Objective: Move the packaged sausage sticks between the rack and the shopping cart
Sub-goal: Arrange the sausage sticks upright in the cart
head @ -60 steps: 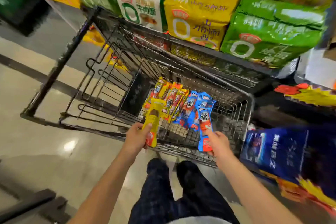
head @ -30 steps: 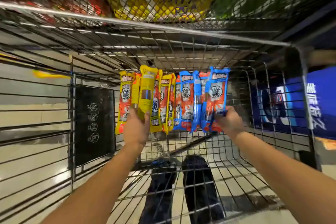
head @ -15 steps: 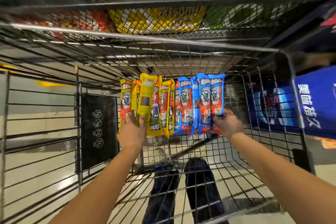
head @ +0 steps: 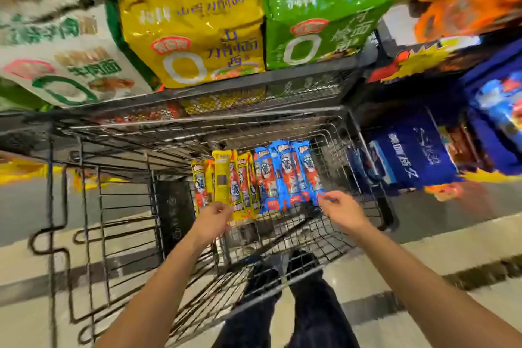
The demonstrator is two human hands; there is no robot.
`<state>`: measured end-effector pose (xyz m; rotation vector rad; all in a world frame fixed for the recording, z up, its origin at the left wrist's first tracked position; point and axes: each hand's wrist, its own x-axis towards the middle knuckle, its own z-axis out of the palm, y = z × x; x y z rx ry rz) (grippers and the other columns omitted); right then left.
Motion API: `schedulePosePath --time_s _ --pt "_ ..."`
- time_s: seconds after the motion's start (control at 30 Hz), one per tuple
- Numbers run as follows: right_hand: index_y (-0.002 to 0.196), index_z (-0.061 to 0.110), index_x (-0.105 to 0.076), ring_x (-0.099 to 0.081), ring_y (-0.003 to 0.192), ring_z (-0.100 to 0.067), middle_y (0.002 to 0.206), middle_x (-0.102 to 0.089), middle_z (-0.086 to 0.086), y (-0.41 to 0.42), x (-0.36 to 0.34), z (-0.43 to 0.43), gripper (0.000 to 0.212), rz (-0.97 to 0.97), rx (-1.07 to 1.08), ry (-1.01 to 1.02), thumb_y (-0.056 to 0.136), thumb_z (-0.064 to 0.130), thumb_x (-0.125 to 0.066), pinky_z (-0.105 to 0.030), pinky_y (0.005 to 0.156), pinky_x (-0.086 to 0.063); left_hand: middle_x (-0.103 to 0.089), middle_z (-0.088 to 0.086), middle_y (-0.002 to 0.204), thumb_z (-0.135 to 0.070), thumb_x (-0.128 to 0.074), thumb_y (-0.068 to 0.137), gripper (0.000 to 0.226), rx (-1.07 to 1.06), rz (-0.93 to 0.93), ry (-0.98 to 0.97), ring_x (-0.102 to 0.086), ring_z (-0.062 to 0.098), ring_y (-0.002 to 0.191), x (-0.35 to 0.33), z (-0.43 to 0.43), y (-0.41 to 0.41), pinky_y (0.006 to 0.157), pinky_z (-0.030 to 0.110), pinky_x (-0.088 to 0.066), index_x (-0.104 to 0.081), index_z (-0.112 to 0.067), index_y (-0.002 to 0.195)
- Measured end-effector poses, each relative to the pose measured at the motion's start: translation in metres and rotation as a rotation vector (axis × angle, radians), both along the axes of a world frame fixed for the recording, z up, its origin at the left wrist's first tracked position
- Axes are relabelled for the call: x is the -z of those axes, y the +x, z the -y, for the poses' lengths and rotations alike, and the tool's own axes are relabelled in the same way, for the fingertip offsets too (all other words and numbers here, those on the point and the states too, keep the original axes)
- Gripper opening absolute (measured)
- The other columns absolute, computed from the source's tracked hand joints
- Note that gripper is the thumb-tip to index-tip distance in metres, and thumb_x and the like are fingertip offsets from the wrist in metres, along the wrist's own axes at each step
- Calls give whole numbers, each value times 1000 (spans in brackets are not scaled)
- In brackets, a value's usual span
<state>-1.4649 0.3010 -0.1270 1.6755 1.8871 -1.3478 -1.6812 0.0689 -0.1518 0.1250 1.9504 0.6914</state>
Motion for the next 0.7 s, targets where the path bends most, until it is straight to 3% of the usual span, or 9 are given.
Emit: schedulePosePath --time_s 0.07,0.13,0.2,0.27,0.33,0.4,0.47,0.57,0.7 --pt "105 23 -66 -62 80 -22 92 -69 -1 12 -28 9 18 -36 62 -30 90 31 -63 -30 72 -46 -71 14 95 -31 -55 97 23 26 -10 0 -66 17 67 -26 0 7 61 31 -49 -63 -9 98" --pt "91 26 -66 -58 75 -21 79 -65 2 26 -49 17 17 -54 105 -20 81 39 -64 -36 73 -49 -70 11 93 -28 -53 99 23 18 -11 10 -65 16 65 -48 -2 14 54 24 -47 -62 -7 103" --pt "81 25 -68 -62 80 -22 79 -66 3 56 -43 20 28 -78 146 -18 70 50 -62 -41 81 -52 -67 11 87 -21 -53 99 21 20 -22 5 -63 18 64 -64 -4 23 45 21 -45 -60 -3 103" --pt "81 27 -69 -66 84 -20 86 -70 0 84 -57 34 19 -124 184 -25 74 44 -66 -33 81 -51 -64 11 77 -16 -53 98 19 75 -21 -13 -59 23 60 -75 -2 39 40 24 -46 -60 2 98" --pt "85 22 -68 -60 72 -16 80 -67 0 103 -101 52 8 -129 239 -36 86 29 -65 -17 66 -45 -64 11 71 -18 -56 96 21 143 10 -56 -58 25 58 -77 4 55 51 37 -53 -61 2 93" --pt "77 17 -63 -52 62 -15 71 -59 -1 133 -114 65 17 -124 297 -58 93 15 -58 -15 55 -37 -72 6 75 -34 -58 92 28 257 5 -102 -67 25 64 -73 6 67 65 43 -58 -66 -7 89" --pt "80 15 -65 -62 67 -19 73 -63 -1 171 -119 76 16 -109 383 -53 94 18 -57 -24 64 -46 -74 6 83 -44 -57 90 31 351 -16 -110 -71 25 69 -92 -6 87 68 41 -59 -66 -14 90" --pt "93 19 -66 -67 79 -19 85 -70 -1 230 -122 75 9 -126 518 -46 92 26 -61 -34 78 -54 -67 17 79 -25 -56 97 28 368 27 -103 -62 25 54 -110 -37 118 46 28 -52 -61 2 92" --pt "79 22 -66 -67 76 -24 80 -69 -7 309 -134 67 14 -142 756 -24 92 20 -61 -39 79 -55 -57 9 61 -31 -58 90 29 506 56 -111 -51 13 48 -117 -92 173 55 24 -42 -60 -4 77"
